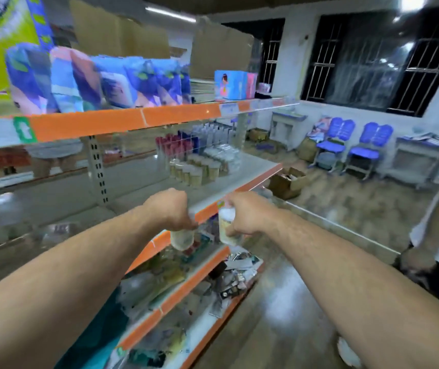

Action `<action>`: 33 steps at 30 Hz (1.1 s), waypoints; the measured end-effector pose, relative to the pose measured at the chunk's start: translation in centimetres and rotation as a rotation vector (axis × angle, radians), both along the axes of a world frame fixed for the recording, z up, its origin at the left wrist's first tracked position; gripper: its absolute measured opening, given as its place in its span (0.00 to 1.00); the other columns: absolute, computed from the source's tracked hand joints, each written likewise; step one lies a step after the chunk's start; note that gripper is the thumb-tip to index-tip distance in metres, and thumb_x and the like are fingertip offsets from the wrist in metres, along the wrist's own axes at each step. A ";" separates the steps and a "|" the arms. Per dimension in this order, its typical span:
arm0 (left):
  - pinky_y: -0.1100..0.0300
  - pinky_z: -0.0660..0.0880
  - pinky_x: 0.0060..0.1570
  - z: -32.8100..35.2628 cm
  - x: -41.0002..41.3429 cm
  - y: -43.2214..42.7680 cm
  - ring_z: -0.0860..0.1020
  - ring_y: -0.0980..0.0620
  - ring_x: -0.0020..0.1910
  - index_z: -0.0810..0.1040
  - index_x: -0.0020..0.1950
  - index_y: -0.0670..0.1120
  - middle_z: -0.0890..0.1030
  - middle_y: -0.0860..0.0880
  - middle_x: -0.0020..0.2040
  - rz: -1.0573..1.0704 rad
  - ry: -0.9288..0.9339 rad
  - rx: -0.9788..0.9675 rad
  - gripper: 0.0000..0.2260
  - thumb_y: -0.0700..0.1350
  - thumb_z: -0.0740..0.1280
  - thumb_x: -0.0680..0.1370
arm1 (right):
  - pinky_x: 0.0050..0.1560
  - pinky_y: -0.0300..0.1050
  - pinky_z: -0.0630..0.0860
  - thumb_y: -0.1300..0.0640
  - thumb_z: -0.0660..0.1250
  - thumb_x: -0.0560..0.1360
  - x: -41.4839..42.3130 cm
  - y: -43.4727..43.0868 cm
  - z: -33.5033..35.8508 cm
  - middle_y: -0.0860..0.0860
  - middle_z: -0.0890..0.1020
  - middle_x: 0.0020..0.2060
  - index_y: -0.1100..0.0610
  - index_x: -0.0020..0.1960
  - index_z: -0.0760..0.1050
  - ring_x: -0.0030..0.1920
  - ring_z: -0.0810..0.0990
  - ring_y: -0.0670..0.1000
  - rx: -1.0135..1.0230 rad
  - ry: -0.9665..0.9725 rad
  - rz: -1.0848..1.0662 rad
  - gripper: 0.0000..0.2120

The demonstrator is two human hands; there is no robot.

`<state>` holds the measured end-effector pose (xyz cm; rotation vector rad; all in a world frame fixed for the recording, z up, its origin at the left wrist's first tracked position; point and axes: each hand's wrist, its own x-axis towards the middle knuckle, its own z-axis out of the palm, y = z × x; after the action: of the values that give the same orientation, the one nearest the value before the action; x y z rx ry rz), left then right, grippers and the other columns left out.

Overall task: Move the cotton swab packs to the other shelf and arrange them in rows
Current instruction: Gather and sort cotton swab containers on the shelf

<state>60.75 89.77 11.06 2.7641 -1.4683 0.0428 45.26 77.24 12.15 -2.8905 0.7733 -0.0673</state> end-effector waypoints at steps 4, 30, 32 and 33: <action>0.58 0.70 0.30 -0.1 -3.0 -8.2 0.73 0.45 0.31 0.71 0.32 0.44 0.72 0.47 0.29 -0.055 0.027 -0.028 0.19 0.58 0.67 0.71 | 0.45 0.45 0.74 0.49 0.79 0.63 -3.8 -7.2 0.3 0.50 0.76 0.50 0.53 0.58 0.71 0.49 0.76 0.53 -0.016 -0.022 -0.040 0.29; 0.59 0.69 0.29 -1.5 12.5 -36.9 0.74 0.52 0.32 0.73 0.38 0.48 0.78 0.48 0.37 -0.012 0.165 -0.033 0.15 0.58 0.72 0.73 | 0.41 0.46 0.74 0.48 0.78 0.66 13.8 -36.2 0.1 0.50 0.76 0.49 0.53 0.60 0.71 0.47 0.75 0.53 0.055 0.011 0.017 0.28; 0.60 0.67 0.30 -1.9 14.6 -35.9 0.74 0.54 0.34 0.69 0.38 0.52 0.75 0.51 0.38 0.046 0.162 -0.028 0.15 0.58 0.71 0.74 | 0.38 0.44 0.69 0.48 0.78 0.67 17.2 -36.4 -0.3 0.49 0.74 0.47 0.53 0.62 0.71 0.44 0.74 0.52 0.062 0.029 0.102 0.28; 0.60 0.68 0.32 -2.2 15.7 -35.2 0.75 0.54 0.36 0.71 0.39 0.52 0.76 0.52 0.40 0.075 0.163 -0.024 0.15 0.60 0.70 0.73 | 0.38 0.44 0.69 0.48 0.78 0.67 19.0 -36.4 -0.5 0.49 0.74 0.45 0.54 0.62 0.72 0.43 0.74 0.51 0.047 0.037 0.150 0.28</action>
<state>76.44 54.53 8.86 2.7281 -1.3168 -0.1593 64.22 40.79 11.61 -2.9019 0.5530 0.0216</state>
